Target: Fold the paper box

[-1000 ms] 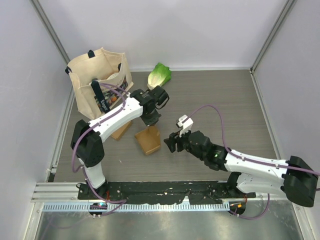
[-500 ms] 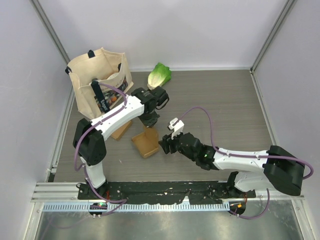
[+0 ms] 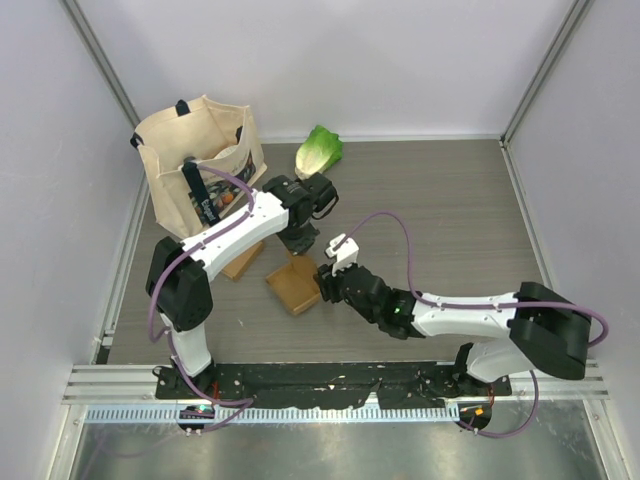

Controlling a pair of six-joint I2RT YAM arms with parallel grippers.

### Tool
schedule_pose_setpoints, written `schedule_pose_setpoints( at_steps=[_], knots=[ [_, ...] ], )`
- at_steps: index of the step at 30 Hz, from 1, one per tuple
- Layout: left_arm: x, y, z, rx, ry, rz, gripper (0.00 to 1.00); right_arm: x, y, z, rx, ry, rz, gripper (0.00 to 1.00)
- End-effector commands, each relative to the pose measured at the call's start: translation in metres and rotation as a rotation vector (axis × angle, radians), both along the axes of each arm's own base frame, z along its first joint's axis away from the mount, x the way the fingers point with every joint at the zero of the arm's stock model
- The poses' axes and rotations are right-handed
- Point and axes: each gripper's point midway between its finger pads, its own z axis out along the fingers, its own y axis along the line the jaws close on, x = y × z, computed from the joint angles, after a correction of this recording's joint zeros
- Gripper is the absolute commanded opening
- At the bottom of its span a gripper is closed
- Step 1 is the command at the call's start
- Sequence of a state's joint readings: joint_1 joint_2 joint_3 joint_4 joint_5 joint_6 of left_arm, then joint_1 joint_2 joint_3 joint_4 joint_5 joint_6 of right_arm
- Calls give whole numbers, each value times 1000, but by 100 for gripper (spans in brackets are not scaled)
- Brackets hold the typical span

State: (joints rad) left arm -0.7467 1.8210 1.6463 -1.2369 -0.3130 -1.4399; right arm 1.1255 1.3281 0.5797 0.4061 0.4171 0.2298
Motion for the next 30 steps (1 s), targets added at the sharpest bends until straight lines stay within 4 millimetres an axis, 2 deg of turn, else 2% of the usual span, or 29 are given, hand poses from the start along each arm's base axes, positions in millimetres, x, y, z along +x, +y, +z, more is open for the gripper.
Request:
schedule_pose_setpoints(
  at_steps=[1,2,3,4,5,6,9,10,13,14,15,16,17,18,19,20,22,25,26,27,28,30],
  knots=[
    [1,-1,14,-36,-51,6,3,25,5,23,36,-101,-107,39],
    [-1,2,12,-34,-50,9,14,28,4,25,56,-115,-124,36],
    [2,-1,15,-51,-73,9,20,30,4,24,55,-119,-134,31],
    [2,1,20,-63,-93,8,26,31,2,25,44,-135,-139,20],
    [1,2,21,-63,-102,11,37,32,-1,24,35,-139,-147,17],
    [3,3,24,-67,-119,9,42,33,-5,23,28,-145,-156,14],
    [5,13,37,-54,-182,-18,54,31,-18,23,24,-168,-142,10],
    [6,16,42,-55,-207,-32,63,31,-23,29,43,-180,-131,9],
    [6,29,62,-68,-350,-146,73,31,-34,21,24,-157,-90,8],
    [8,23,55,-100,-394,-216,76,31,-36,21,20,-145,-49,7],
    [1,28,76,-110,-478,-331,78,33,-40,21,15,-143,-44,6],
    [-1,32,78,-106,-514,-393,79,33,-42,21,11,-144,-31,3],
    [-4,33,68,-112,-559,-453,79,35,-47,20,14,-134,-2,1],
    [-15,35,82,-115,-639,-588,79,36,-50,19,18,-130,10,0],
    [-19,34,85,-132,-695,-652,79,37,-52,20,23,-130,23,0],
    [-19,30,72,-148,-754,-696,82,37,-56,16,22,-126,33,0],
    [-25,29,71,-162,-834,-803,85,41,-61,16,13,-132,67,1],
    [-16,22,43,-121,-873,-920,87,46,-61,7,-23,-122,139,1],
    [-8,15,44,-136,-919,-942,87,49,-59,9,-11,-131,155,1],
    [-3,11,40,-150,-920,-957,86,52,-59,-3,-31,-106,167,1],
    [14,10,35,-150,-891,-927,85,54,-59,-7,-52,-107,193,1],
    [26,6,35,-182,-884,-902,84,60,-56,-14,-84,-90,209,1]
  ],
)
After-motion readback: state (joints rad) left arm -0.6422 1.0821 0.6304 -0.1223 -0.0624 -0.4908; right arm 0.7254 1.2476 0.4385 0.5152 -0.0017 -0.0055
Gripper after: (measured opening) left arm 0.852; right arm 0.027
